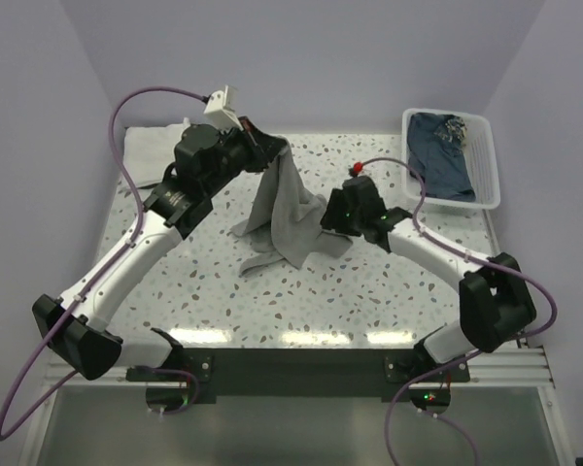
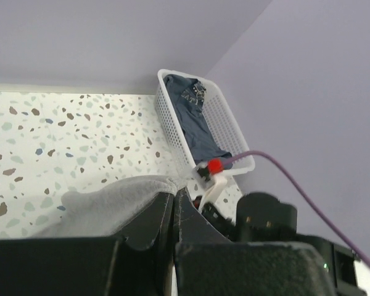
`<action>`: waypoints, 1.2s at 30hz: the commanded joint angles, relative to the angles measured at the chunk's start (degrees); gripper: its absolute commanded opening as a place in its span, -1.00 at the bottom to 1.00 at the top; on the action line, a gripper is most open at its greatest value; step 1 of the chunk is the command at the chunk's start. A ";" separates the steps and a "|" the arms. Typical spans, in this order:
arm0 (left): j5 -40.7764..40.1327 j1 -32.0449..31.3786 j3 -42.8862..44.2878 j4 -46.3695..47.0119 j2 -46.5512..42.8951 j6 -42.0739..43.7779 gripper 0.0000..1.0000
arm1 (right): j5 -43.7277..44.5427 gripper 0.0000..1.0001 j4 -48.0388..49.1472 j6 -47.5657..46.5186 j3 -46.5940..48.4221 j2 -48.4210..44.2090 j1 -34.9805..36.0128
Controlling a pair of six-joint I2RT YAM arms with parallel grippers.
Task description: Fold and stack the tank tops
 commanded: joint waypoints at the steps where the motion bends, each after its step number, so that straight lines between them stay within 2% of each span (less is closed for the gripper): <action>1: -0.51 0.28 -0.38 -0.05 -0.90 1.63 -1.00 | -2.53 0.08 9.59 7.27 -8.57 -0.93 7.32; 5: -1.30 0.28 -1.34 -0.13 -1.96 1.72 -1.00 | 0.02 0.03 15.65 13.33 -14.20 0.29 12.51; 9: -1.30 0.28 -1.70 -0.40 -1.96 1.81 -1.00 | 1.08 0.00 17.16 15.54 -13.07 5.98 17.34; 15: -1.56 0.28 -2.57 -0.75 -3.19 2.16 -1.00 | 2.31 -0.08 21.91 21.42 -13.76 11.62 19.72; 19: -1.48 0.28 -2.84 -1.01 -3.63 2.51 -1.00 | 4.59 -0.10 21.21 23.01 -13.42 12.60 20.95; 22: -1.56 0.28 -3.28 -1.01 -3.80 2.51 -1.00 | 7.92 -0.15 16.39 22.75 -11.22 13.47 22.27; 25: -1.47 0.28 -3.54 -0.84 -4.07 2.60 -1.00 | 9.69 -0.35 13.57 22.40 -10.25 14.09 22.80; 26: -1.47 0.28 -3.72 -0.84 -4.07 2.43 -1.00 | 10.04 -0.63 12.87 22.40 -9.99 14.35 22.80; 29: -1.56 0.37 -3.98 -0.84 -4.42 2.60 -1.00 | 11.53 -0.87 11.37 21.87 -9.99 13.66 22.89; 32: -1.47 0.54 -4.07 -0.93 -4.86 2.95 -1.00 | 13.55 -1.00 9.26 20.82 -9.73 11.55 22.98; 36: -3.32 1.42 -3.89 -1.36 -5.74 3.56 -1.00 | 16.46 -1.00 3.91 19.24 -9.55 2.97 22.89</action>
